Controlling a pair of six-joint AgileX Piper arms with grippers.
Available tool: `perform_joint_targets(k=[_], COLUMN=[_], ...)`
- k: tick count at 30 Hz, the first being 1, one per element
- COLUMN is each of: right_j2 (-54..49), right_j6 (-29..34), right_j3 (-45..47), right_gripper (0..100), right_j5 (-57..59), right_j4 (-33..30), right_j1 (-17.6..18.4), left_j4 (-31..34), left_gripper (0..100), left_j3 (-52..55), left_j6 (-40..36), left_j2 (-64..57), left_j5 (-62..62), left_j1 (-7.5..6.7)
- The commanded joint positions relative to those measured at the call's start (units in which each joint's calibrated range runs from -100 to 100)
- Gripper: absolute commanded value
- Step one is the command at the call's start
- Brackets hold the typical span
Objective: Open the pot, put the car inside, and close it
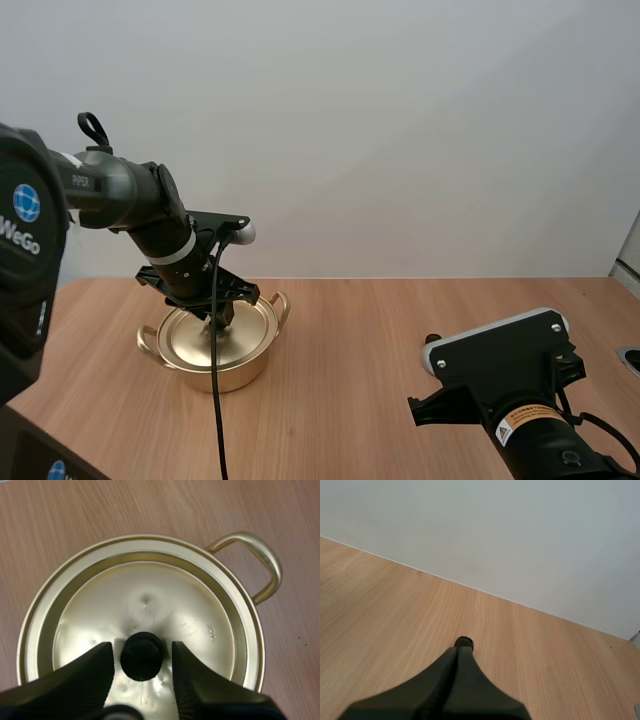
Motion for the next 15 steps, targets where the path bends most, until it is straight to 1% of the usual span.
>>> perform_joint_targets(k=[1,2,6,9,11,12,14,15], right_j2=[0.00,0.00,0.00,0.00,0.00,0.00,0.00,0.00], right_j6=[0.02,0.02,0.02,0.02,0.02,0.02,-0.08,-0.08], right_j3=[0.00,0.00,0.00,0.00,0.00,0.00,0.00,0.00], right_gripper=[0,0,0,0,0,0,0,0], right_j5=[0.07,-0.34,-4.01,-7.88,-11.98,-13.62,-14.31,-14.31], right_j4=[-0.34,-0.97,-3.47,-4.52,-6.42,-8.46,-14.97,-19.21], right_j1=[0.03,0.03,0.03,0.03,0.03,0.03,0.10,0.29], left_j4=[0.01,0.01,-1.45,-4.24,-6.71,-7.92,-10.87,-12.49], left_gripper=[7,0,0,0,0,0,0,0], left_j3=[-0.04,-0.04,-1.13,-4.14,-6.97,-8.08,-10.88,-12.17], left_j6=[0.09,0.23,0.23,0.43,0.43,0.43,0.81,1.42], left_j2=[0.01,-0.14,-2.24,-6.47,-10.76,-12.77,-18.20,-20.39], left_j5=[-0.20,-0.69,-2.76,-3.16,-4.67,-5.48,-7.00,-7.45], left_j1=[0.03,0.03,0.03,0.03,0.03,0.03,0.03,0.03])
